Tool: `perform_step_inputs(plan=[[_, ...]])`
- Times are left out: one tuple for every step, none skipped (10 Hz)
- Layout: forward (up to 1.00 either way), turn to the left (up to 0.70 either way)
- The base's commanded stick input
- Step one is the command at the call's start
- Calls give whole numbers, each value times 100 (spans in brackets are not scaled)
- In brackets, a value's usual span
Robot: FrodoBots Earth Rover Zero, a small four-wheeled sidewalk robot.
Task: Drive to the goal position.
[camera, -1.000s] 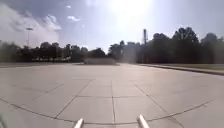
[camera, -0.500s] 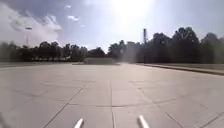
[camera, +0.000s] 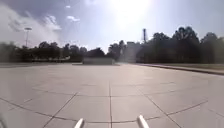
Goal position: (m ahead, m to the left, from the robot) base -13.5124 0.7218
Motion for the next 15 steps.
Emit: perform_step_inputs(plan=[[70,0],[70,0],[70,0],[70,0],[70,0],[70,0],[70,0],[70,0],[70,0],[70,0],[70,0],[70,0],[70,0],[70,0],[70,0]])
